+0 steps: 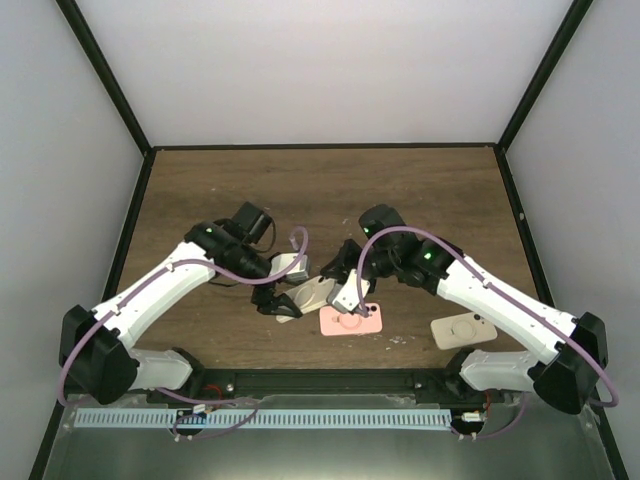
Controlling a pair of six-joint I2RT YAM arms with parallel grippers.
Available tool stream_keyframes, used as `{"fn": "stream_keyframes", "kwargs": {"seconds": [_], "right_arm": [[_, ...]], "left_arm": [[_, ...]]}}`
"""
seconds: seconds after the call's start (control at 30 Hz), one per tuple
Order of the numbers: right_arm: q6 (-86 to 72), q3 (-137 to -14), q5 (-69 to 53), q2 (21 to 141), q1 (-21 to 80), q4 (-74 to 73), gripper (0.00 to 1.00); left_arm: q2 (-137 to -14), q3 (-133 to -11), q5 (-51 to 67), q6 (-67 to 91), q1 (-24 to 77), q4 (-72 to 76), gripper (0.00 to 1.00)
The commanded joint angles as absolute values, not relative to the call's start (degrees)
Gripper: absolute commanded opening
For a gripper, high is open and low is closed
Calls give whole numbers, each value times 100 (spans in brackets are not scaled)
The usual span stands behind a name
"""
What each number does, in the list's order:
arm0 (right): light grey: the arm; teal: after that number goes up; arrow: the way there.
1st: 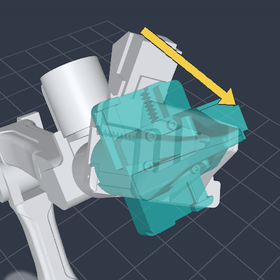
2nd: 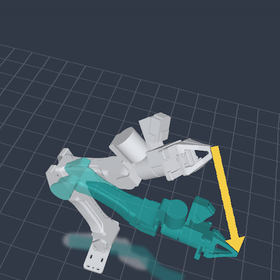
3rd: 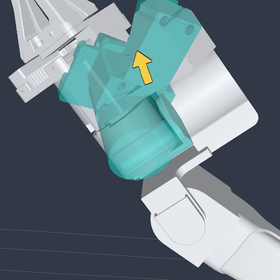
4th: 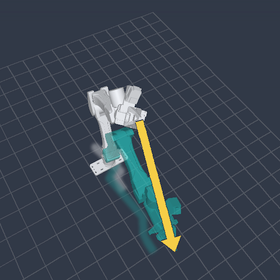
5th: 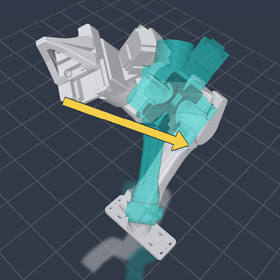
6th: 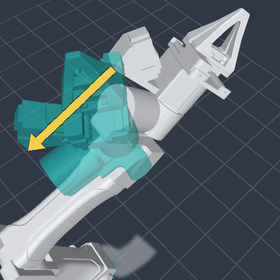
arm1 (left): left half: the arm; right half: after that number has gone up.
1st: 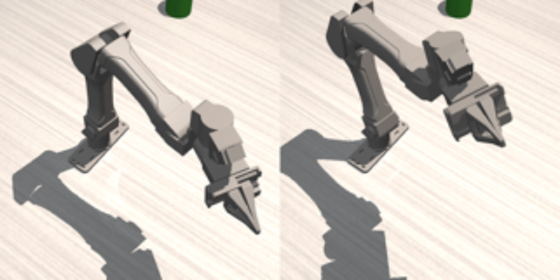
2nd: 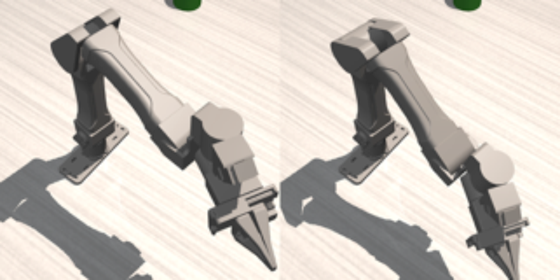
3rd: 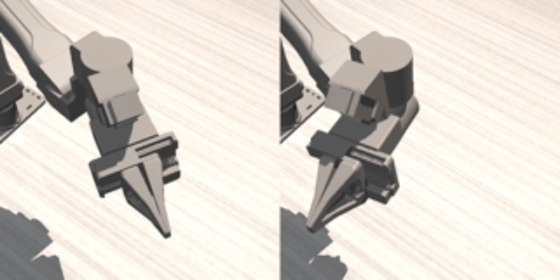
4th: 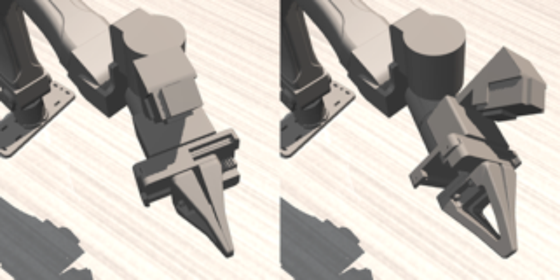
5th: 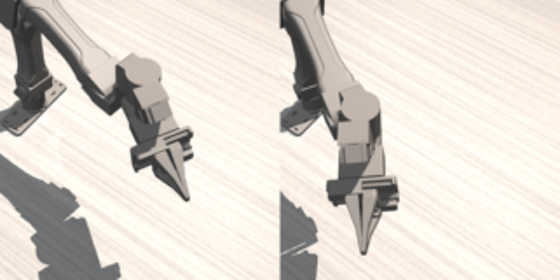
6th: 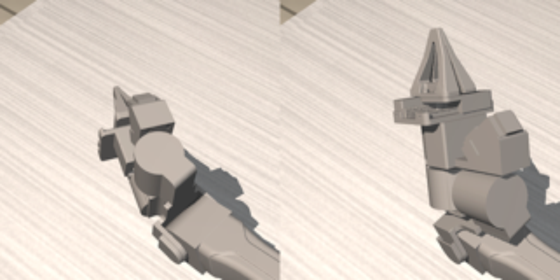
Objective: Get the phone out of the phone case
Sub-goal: Adjust the phone.
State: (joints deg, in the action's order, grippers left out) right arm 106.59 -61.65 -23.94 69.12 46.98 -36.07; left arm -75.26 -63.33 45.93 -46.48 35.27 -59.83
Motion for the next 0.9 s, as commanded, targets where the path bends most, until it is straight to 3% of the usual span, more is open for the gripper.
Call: {"fn": "stream_keyframes", "kwargs": {"seconds": [0.0, 0.27, 0.63, 0.87], "right_arm": [[10412, -6291, -2302, 6850, 4731, -3822, 1], [9244, -6277, -2121, 6853, 4720, -4039, 1], [6103, -7536, -2957, 7998, 3842, -5128, 1], [5495, -7681, -3657, 8220, 3691, -5613, 1]], "left_arm": [[-7403, -6273, 4340, -4430, 3465, -5739, 76], [-7040, -6286, 4390, -4394, 2657, -5760, 100], [-6583, -5846, 4182, -4528, 2614, -5863, 99], [-6628, -5707, 4050, -4659, 2681, -5549, 83]]}}
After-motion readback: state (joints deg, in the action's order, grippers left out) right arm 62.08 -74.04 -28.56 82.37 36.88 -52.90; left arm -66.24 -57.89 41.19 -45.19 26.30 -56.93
